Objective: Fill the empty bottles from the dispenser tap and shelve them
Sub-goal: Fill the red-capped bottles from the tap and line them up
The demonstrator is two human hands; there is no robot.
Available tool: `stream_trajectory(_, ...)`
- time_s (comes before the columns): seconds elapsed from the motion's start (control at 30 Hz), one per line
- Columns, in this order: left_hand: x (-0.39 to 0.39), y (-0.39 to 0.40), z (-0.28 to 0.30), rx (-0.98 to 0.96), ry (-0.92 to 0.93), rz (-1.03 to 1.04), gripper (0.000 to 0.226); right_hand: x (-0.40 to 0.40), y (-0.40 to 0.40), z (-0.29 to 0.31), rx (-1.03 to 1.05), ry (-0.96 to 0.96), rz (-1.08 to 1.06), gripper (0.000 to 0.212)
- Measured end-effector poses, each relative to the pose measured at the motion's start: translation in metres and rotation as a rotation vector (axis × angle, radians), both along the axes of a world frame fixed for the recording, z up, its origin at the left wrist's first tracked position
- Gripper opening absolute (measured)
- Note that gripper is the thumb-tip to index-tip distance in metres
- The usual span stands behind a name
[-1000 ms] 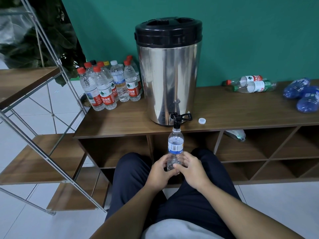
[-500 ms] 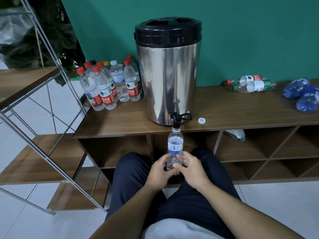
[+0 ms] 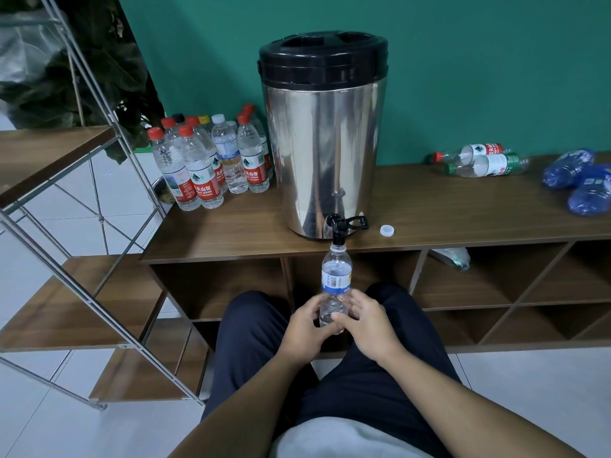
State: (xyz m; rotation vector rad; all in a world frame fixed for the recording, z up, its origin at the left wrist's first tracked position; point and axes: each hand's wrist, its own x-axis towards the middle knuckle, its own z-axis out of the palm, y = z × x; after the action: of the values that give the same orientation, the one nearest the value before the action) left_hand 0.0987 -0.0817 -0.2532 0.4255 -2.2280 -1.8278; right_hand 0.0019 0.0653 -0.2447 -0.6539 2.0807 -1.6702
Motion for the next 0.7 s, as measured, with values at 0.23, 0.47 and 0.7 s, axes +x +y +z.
stream_trajectory(0.23, -0.0001, -0.0003, 0.0009, -0.006, 0.004, -0.004, 0.055, 0.0011, 0.0006, 0.0015, 0.002, 0.001, -0.004, 0.048)
stream_trajectory(0.47, -0.0011, -0.0009, -0.0011, -0.007, -0.003, -0.013, 0.056, 0.0005, 0.0005, 0.0008, 0.001, 0.011, -0.001, 0.049)
stream_trajectory(0.7, -0.0007, -0.0006, -0.0004, 0.007, 0.013, -0.008, 0.054, -0.0011, -0.0009, -0.0032, -0.013, 0.006, -0.003, 0.048)
